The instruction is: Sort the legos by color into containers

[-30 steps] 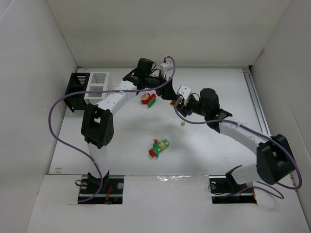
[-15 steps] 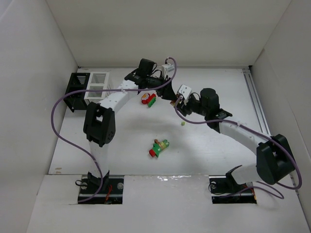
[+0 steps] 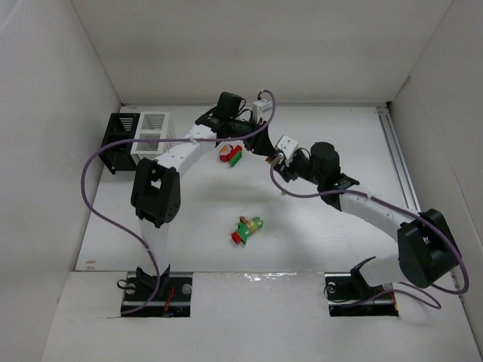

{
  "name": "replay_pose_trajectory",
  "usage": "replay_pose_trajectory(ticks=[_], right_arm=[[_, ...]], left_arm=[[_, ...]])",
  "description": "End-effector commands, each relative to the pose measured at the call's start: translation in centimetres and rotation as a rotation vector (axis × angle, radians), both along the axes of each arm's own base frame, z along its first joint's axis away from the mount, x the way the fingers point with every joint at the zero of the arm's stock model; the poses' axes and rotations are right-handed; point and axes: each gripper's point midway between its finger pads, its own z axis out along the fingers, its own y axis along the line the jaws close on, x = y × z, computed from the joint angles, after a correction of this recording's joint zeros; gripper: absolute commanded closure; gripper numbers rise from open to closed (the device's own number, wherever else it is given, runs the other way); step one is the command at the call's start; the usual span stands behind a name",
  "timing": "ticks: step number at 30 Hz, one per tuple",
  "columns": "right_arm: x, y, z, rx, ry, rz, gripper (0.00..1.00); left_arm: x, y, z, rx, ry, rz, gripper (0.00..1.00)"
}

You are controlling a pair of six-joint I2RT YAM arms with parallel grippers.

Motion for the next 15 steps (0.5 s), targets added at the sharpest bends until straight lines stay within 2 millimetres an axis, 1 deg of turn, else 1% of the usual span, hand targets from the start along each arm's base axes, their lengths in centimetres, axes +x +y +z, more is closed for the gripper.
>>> replay_pose_trajectory(ticks=[1,2,3,4,5,6,7,8,9,10,11,12,14,15], right_arm=[[0.9,-2.7,0.3,-0.012,-0.044,-0.096,1.0],[0.6,-3.4,0.0,-0.017,-0.035,-0.108,1.0],[0.5,-4.1,-0.2,-0.021,-0.028,-0.121,1.0],[0.6,-5.3,-0.7,-0.038,-0.014,-0.145,1.0],[0.2,-5.9,-1.4,-0.044,0.008,-0.144,1.0],[0.0,-6.5,-1.2,-0.049,0.001,-0.154,1.0],[-0.4,-7.2,-1.8,-0.068,0.02,-0.161,1.0],[-0.4,-8.1,-2.2,-0.07,0.033,-0.178,1.0],[-0.8,-8.8,-3.0,-0.092,0.047,-0.183,1.0],[-0.9,-9.1,-2.8,-0.095,0.045,-0.181,1.0],[-1.5,-9.6,-4.1,-0.114,0.089,-0.188,1.0],[-1.4,-10.0,-4.0,-0.119,0.102,-0.198,1.0],[-1.9,-10.1,-6.1,-0.139,0.214,-0.206,1.0],[-1.7,-10.5,-6.6,-0.143,0.255,-0.223,1.0]], left_arm=[[0.4,-0.2,2.2,-0.036,-0.073,-0.014,1.0],[0.4,-0.2,2.1,-0.039,-0.065,-0.009,1.0],[1.0,0.1,2.2,-0.042,-0.086,0.009,1.0],[0.9,0.1,2.3,-0.042,-0.072,0.014,1.0],[1.2,0.1,2.3,-0.041,-0.074,0.03,1.0],[1.3,0.2,1.8,-0.027,-0.057,0.046,1.0],[1.8,0.4,1.9,-0.04,-0.067,0.06,1.0],[2.0,0.4,1.7,-0.037,-0.06,0.072,1.0],[2.1,0.4,1.6,-0.032,-0.054,0.085,1.0],[2.6,0.3,1.0,-0.028,-0.06,0.094,1.0],[3.3,0.4,0.3,-0.003,-0.053,0.132,1.0],[3.4,0.1,-0.5,0.023,-0.044,0.147,1.0],[4.9,-0.1,-2.1,0.087,-0.071,0.193,1.0],[5.3,-0.6,-2.7,0.113,-0.085,0.217,1.0]])
